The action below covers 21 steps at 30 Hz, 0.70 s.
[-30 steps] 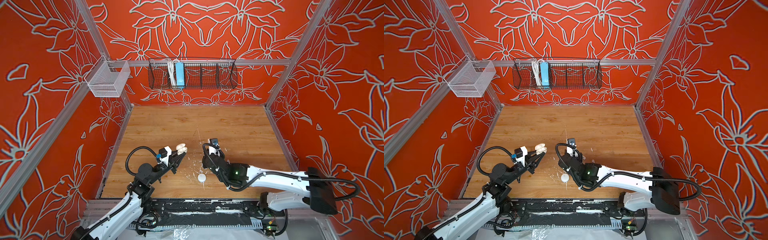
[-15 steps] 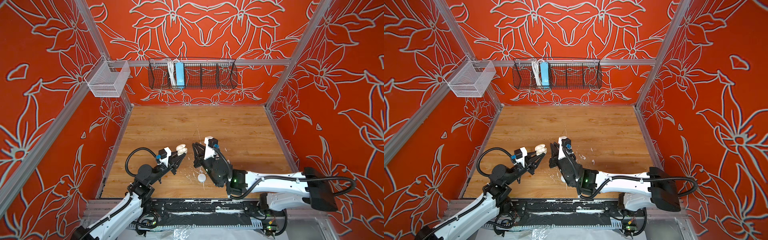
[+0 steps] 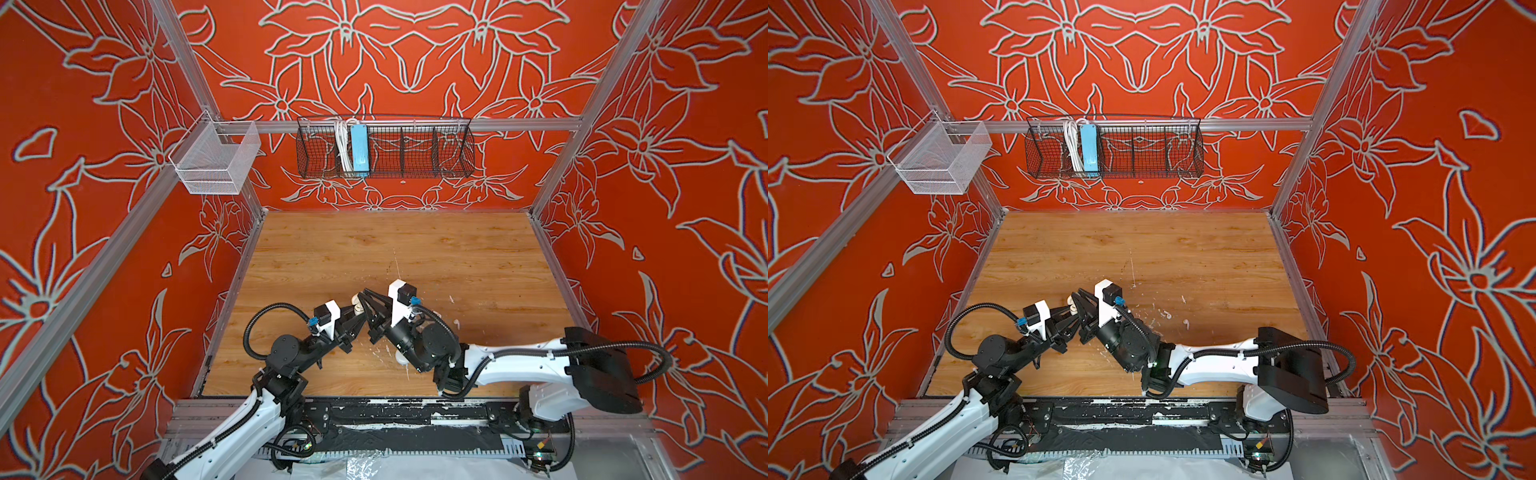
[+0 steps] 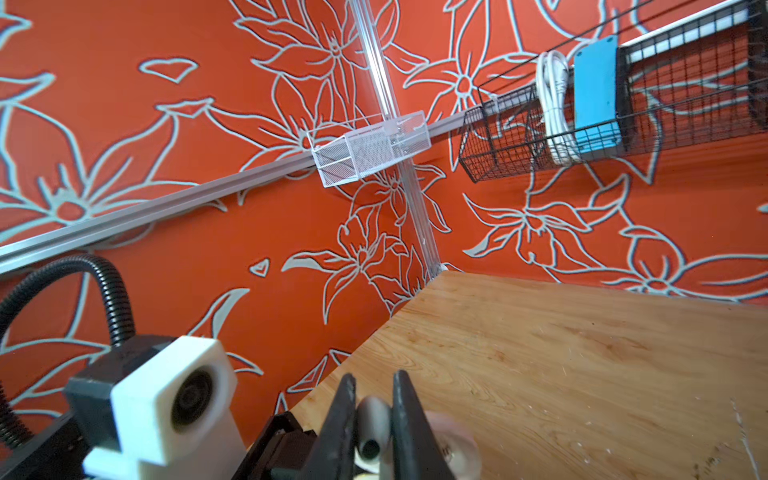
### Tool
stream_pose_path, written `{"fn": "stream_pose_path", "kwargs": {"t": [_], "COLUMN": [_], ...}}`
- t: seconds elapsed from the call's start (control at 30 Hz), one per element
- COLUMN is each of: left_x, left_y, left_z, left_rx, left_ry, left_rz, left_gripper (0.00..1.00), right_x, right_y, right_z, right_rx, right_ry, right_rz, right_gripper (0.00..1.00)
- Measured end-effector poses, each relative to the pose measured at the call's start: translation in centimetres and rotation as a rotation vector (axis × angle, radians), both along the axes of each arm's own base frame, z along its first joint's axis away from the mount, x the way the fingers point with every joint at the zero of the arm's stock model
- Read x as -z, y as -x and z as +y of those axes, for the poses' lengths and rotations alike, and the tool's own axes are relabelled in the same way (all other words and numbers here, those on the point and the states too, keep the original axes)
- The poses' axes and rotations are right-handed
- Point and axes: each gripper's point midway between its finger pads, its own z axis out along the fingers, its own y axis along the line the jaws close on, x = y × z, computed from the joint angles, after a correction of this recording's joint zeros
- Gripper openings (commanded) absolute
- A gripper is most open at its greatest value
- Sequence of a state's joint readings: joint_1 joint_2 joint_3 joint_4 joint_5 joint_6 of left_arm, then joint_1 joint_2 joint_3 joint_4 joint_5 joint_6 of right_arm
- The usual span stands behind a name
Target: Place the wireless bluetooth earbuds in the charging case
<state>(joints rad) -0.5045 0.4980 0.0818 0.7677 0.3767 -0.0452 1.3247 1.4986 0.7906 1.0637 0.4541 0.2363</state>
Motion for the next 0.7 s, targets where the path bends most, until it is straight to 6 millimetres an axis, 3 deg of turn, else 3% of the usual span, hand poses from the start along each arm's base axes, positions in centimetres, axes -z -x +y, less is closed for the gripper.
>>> {"fn": "stream_pose_path", "kwargs": {"t": [0.3, 0.7], "left_x": [-0.1, 0.6], "left_y": [0.1, 0.4], "left_z": [0.0, 0.2], "left_rx": [-0.005, -0.015], "left_ry": [-0.003, -0.010], "left_rz": [-0.012, -0.005], "left_gripper": [0.00, 0.00], "right_x": [-0.6, 1.3], "right_y": [0.4, 0.6], "right_z": [0.1, 0.0], "right_rx": [-0.021, -0.022], "right_ry": [-0.025, -0.036], "right_rz": [-0.037, -0.051], "right_gripper": [0.07, 0.07]}}
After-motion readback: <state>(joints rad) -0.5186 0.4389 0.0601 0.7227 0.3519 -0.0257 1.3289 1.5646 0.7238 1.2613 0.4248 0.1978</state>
